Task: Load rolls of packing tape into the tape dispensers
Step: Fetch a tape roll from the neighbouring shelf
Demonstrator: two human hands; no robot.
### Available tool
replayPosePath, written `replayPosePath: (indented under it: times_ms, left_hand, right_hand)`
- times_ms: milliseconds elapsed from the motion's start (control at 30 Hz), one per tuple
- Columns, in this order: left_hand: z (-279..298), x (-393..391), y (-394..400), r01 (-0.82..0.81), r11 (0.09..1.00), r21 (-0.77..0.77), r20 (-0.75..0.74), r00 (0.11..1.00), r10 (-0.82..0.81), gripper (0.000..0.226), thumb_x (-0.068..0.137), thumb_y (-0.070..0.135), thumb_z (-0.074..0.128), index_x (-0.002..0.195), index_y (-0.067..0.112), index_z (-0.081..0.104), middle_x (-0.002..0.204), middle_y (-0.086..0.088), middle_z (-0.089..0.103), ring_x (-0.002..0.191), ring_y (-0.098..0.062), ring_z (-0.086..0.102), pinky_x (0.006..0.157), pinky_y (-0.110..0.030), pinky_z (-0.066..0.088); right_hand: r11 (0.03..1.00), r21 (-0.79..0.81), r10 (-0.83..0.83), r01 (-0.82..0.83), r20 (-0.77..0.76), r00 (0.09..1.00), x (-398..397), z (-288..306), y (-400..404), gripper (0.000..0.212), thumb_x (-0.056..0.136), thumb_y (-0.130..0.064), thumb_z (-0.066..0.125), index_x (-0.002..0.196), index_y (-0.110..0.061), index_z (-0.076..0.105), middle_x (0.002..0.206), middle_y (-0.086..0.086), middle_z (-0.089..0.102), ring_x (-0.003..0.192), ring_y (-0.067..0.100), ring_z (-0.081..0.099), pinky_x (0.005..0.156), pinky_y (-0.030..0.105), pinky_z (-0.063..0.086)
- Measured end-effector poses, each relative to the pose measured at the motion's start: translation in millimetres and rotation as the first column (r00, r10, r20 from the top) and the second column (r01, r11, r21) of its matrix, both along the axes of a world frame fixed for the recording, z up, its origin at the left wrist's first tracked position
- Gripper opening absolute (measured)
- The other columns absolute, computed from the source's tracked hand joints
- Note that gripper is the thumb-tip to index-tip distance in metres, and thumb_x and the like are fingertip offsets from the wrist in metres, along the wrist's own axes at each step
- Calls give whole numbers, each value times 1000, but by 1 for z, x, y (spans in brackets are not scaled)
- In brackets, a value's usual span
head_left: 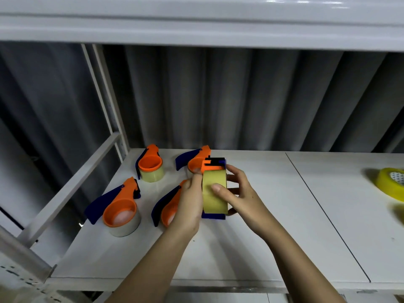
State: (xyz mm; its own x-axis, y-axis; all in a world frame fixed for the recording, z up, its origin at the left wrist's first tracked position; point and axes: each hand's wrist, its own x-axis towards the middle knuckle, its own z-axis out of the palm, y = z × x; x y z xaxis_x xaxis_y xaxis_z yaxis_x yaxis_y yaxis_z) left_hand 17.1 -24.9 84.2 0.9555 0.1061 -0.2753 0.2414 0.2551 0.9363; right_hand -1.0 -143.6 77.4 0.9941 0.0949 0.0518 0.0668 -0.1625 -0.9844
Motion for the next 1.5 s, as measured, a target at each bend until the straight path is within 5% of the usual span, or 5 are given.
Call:
replayPosePath:
  times_ms: [433,767,1000,1233,1500]
  left_hand:
    - [-5,10,13,-26,1000,17,-21,999,26,28,94,43,50,117,27,55,109,-5,63,94,-22,60,87,-39,51]
    - [-10,-8,16,268,946,185,155,942,-297,12,99,31,41,100,42,46,103,13,54,96,-9,53,86,-27,40]
    - [-9,-6,21,229,941,251,308,902,-301,19,95,16,53,110,18,65,104,5,69,94,-5,66,71,-8,50]
    - [-12,6,41,52,993,105,165,984,-69,9,94,25,57,89,25,64,94,0,71,89,-18,68,77,-31,55]
    - [-20,2,15,238,957,168,180,947,-267,15,96,23,54,89,32,63,90,14,71,83,-2,66,76,-21,53]
  right_hand:
    - [965,-255,131,-56,288,949,5,-11,-20,84,70,-31,84,134,-50,33,137,-23,34,125,-3,40,79,15,49]
    - [980,173,130,-96,-197,972,6,-5,-26,60,77,-54,58,132,-35,43,126,-4,56,105,15,63,76,33,58]
    - [974,227,16,6,-96,995,7,-18,-27,63,74,-45,66,133,-35,44,128,-3,53,104,20,64,72,33,58]
    - [992,-41,-103,116,240,965,3,-26,-51,82,68,-28,81,135,-42,36,139,-26,36,125,-4,41,81,18,52]
    - [902,-391,-174,180,51,983,5,-48,-83,89,73,-41,79,146,-38,28,131,-7,35,126,16,40,102,32,41]
